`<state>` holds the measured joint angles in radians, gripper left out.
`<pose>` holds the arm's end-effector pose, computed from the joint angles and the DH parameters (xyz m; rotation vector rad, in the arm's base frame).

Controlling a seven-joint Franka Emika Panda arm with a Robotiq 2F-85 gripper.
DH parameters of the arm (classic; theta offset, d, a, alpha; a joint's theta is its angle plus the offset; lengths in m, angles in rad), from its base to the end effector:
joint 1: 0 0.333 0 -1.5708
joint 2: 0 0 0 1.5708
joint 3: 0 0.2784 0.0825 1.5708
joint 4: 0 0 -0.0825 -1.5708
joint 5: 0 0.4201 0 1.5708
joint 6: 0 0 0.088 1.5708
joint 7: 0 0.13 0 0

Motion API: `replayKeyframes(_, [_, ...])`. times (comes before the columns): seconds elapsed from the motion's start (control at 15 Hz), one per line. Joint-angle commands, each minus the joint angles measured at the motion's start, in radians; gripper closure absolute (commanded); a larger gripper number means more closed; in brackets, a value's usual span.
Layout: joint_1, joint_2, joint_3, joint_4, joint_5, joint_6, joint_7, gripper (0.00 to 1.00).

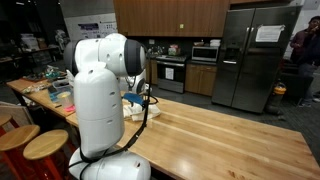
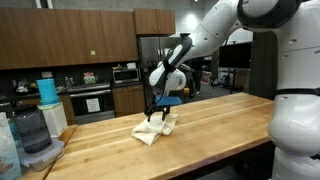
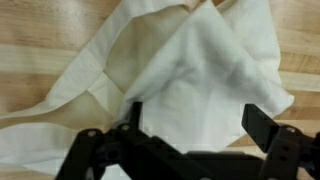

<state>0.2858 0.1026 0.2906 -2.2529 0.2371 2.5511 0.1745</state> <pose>0.4840 0.3161 0.2551 -2.8809 -0.3084 -0.1697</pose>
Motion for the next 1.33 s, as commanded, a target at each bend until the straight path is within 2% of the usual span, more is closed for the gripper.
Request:
replayKeyframes(0.0, [0.006, 0.034, -0.039, 0.032, -0.123, -0.073, 0.124, 0.0])
replayKeyframes(0.2, [0.022, 0.04, -0.061, 0.068, -0.261, -0.202, 0.252, 0.0])
replayKeyframes(0.6, [0.026, 0.091, -0.068, 0.143, -0.34, -0.392, 0.359, 0.0])
replayKeyframes(0.8, [0.023, 0.07, -0.065, 0.132, -0.326, -0.335, 0.339, 0.0])
replayKeyframes(1.27, [0.035, -0.11, -0.044, 0.034, -0.342, -0.201, 0.366, 0.0])
